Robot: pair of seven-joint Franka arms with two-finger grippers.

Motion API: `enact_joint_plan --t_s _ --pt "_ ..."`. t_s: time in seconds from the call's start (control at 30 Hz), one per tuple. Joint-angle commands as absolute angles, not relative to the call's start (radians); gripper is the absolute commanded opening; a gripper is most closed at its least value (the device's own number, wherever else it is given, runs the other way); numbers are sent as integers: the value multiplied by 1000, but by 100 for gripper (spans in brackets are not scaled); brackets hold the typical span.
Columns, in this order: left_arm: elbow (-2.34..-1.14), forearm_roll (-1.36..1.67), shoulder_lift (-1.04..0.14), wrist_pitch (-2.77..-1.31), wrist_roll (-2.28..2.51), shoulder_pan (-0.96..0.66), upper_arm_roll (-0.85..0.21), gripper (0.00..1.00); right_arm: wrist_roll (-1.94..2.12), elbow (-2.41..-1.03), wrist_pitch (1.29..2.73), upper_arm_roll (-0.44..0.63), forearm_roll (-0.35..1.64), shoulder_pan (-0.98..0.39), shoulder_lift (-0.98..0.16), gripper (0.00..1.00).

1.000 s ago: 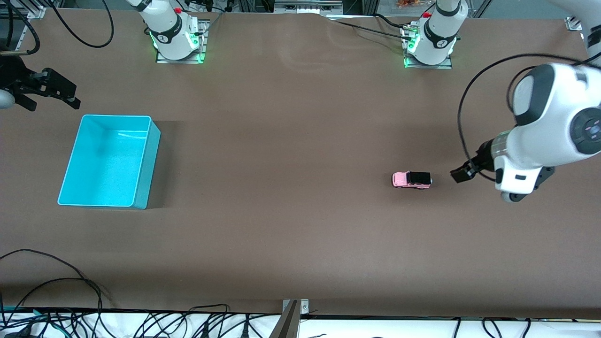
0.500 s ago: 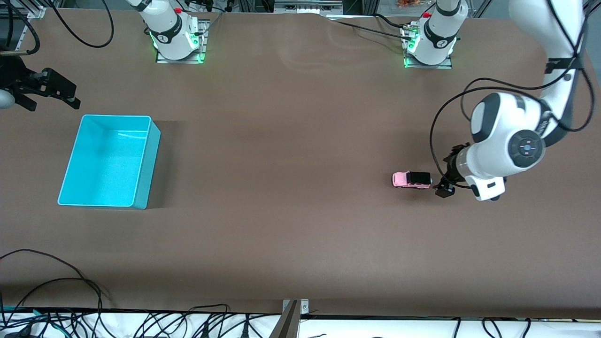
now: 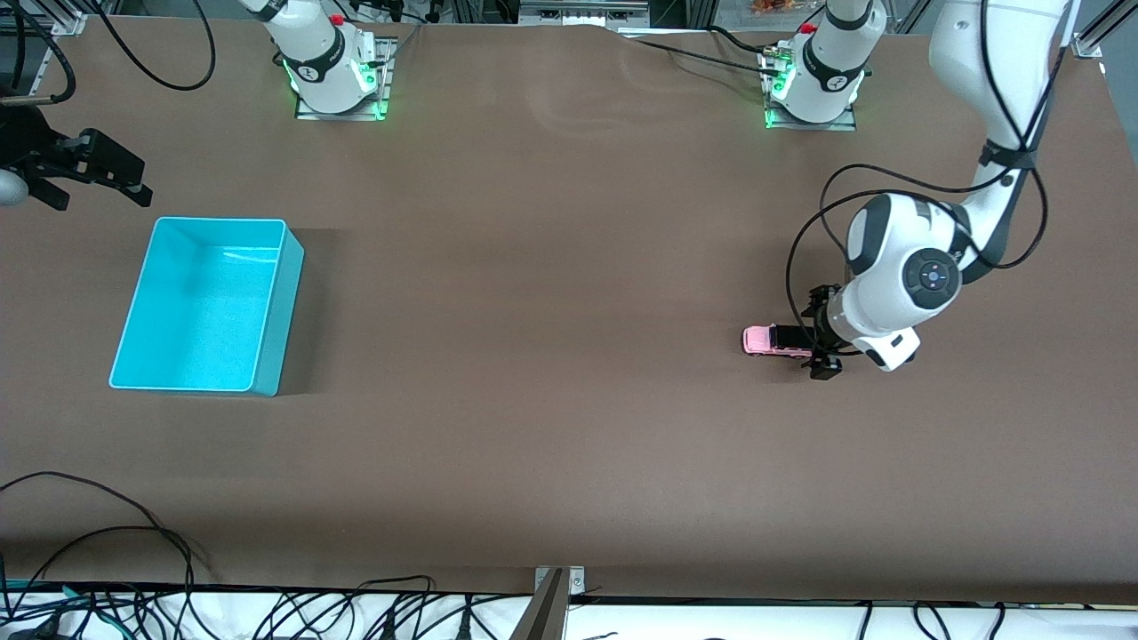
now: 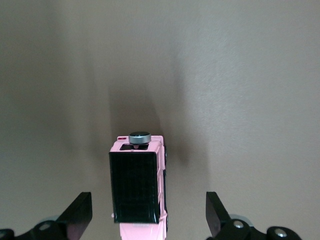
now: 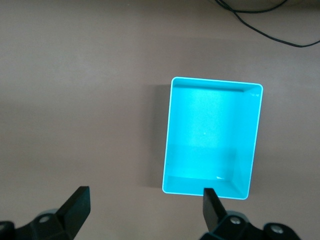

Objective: Wind and store pink jeep toy

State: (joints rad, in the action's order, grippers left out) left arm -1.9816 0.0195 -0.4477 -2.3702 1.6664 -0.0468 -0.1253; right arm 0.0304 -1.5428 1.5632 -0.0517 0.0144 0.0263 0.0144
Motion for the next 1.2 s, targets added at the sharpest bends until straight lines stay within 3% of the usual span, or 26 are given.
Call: enact_joint_plan --t_s 0.0,0.27,0.57,0.7,0.77,1.17 --pt "-1982 31 -474 -2420 1719 -58 -123 100 17 -1517 1551 -55 6 26 6 100" --pt "-2025 29 -480 -2485 1778 -60 -123 96 17 -1517 1551 -55 6 26 6 100" --pt "-2033 29 -483 -2485 1870 -81 -121 41 17 -1517 1551 -57 6 25 6 100" --pt "-2033 29 -483 -2484 1873 -81 -121 9 17 -1517 1552 -57 6 26 6 100" --pt "-2029 29 -483 -2484 1873 -81 -121 0 17 -1517 1552 -57 6 26 6 100" --pt "-2033 -40 -489 -2474 1833 -86 -123 0 17 -1517 1551 -57 6 25 6 100"
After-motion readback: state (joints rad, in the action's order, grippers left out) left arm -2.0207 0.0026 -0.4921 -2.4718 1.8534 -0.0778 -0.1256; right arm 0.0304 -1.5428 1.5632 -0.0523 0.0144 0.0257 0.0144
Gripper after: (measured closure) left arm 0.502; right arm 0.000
